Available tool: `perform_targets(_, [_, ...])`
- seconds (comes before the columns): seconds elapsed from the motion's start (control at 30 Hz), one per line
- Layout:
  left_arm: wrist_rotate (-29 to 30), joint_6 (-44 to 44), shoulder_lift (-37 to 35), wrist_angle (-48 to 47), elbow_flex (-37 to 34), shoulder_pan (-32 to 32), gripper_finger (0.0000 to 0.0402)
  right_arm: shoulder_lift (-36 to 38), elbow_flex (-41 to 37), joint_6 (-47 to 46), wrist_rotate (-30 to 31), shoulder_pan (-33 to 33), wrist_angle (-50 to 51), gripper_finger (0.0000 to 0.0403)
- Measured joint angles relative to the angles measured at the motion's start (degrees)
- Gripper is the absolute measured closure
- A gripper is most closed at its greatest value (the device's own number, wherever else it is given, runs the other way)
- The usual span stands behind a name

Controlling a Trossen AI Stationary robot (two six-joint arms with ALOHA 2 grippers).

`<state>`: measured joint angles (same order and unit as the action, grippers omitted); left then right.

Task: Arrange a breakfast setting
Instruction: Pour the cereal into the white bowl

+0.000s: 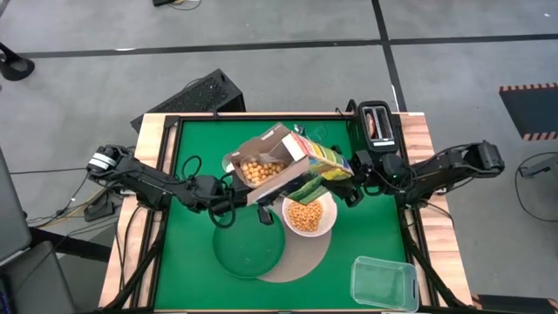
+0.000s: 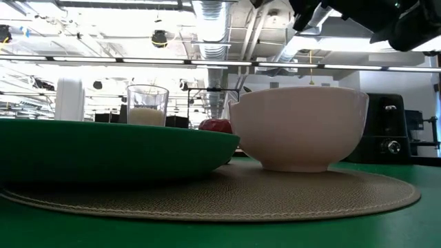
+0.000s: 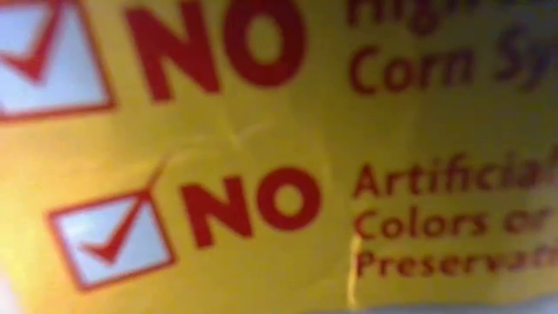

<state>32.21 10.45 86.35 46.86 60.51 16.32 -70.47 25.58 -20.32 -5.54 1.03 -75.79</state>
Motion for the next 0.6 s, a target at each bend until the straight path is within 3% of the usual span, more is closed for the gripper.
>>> perform_targets(0.27, [1.5, 0.1, -2.8, -3.1, -0.1, 0.6, 0.0284, 6.3, 0.0, 2.8, -1.9, 0.0, 13.3, 0.0055])
perform_targets(0.6, [4.1, 1.5, -8.9, -7.2, -0.1, 1.8, 0.0284, 13.3, 0.0, 3.9, -3.0, 0.1, 21.4, 0.0055])
